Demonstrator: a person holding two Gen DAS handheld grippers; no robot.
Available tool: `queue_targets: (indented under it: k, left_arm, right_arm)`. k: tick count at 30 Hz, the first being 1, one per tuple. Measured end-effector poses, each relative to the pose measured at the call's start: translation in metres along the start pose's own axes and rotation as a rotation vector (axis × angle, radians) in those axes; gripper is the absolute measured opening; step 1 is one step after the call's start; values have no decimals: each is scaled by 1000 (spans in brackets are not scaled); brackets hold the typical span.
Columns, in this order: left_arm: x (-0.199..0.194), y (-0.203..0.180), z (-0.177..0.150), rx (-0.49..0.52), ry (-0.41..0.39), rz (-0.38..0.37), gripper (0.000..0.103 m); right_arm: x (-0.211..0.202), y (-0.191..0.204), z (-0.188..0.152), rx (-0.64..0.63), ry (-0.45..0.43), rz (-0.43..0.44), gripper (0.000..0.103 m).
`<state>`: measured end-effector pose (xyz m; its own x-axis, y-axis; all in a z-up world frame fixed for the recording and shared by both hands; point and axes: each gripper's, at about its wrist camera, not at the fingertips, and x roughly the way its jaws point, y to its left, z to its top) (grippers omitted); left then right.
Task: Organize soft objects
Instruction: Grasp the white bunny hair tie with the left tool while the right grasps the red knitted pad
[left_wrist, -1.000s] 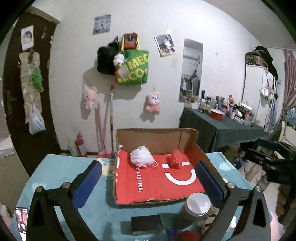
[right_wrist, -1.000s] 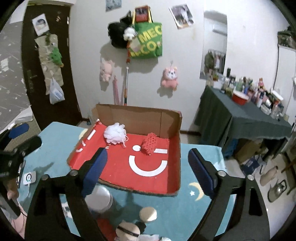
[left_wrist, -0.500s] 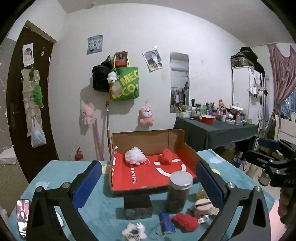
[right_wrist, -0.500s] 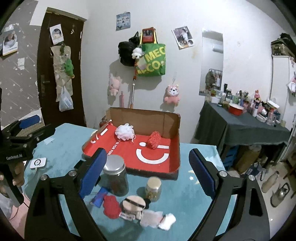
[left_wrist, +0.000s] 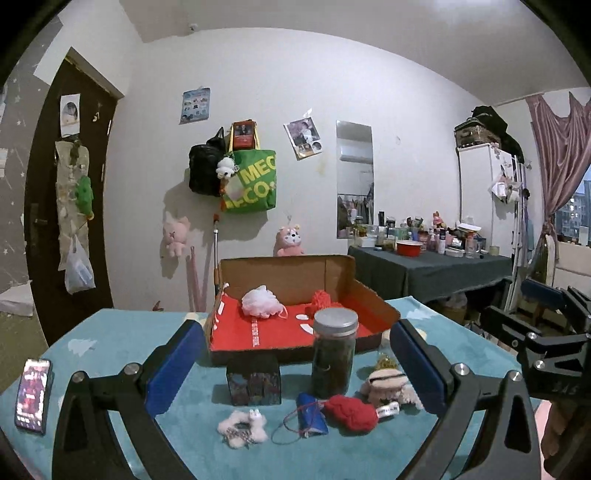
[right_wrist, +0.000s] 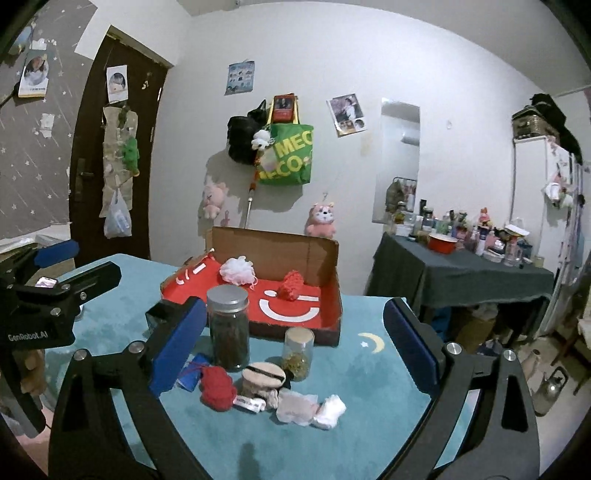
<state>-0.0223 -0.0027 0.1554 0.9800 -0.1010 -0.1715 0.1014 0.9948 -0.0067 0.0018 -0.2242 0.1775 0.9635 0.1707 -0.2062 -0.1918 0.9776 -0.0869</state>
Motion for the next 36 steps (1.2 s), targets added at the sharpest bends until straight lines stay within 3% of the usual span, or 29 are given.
queue_targets:
  k: [11, 21, 28, 36]
  left_arm:
    - [15, -1, -56, -4, 94, 11, 103]
    - [44, 6, -92, -27, 206, 24, 103]
    - [59, 14, -104, -44, 270, 37, 103]
    - [71, 30, -103, -60, 364, 25, 103]
  right_arm:
    - [6, 9, -53, 28, 8, -64, 98]
    - [37, 14, -106, 69, 131, -74, 98]
    - [58, 5, -128, 95, 220, -87, 98]
    - [69, 7, -132, 86, 256, -73, 98]
